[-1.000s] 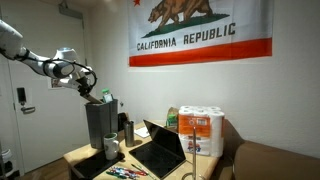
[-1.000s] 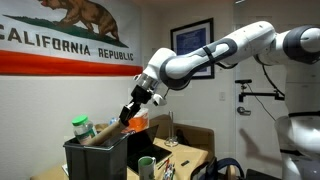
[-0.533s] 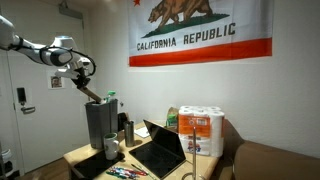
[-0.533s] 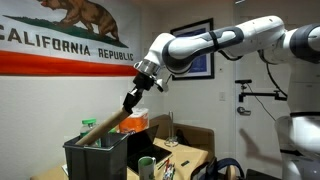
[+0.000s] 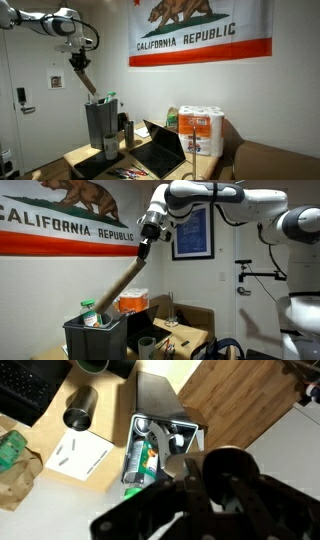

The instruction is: Take the paper towel roll out of the grey bin and place it on the silver holder

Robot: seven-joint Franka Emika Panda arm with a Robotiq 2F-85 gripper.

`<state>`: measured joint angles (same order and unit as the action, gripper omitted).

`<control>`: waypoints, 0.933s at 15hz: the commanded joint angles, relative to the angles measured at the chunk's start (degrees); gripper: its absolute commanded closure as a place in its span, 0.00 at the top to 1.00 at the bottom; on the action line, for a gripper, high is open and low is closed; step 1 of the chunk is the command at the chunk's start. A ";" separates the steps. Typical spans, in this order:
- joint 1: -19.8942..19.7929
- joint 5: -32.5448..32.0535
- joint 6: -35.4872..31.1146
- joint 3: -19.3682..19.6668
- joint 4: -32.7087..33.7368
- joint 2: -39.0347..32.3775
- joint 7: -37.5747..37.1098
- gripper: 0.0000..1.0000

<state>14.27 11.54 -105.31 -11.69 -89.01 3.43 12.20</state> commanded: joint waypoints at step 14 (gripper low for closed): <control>-6.93 -12.78 34.83 7.15 49.90 -24.65 -5.29 0.05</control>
<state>9.04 -0.73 -75.72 -5.88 -47.87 -15.78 9.02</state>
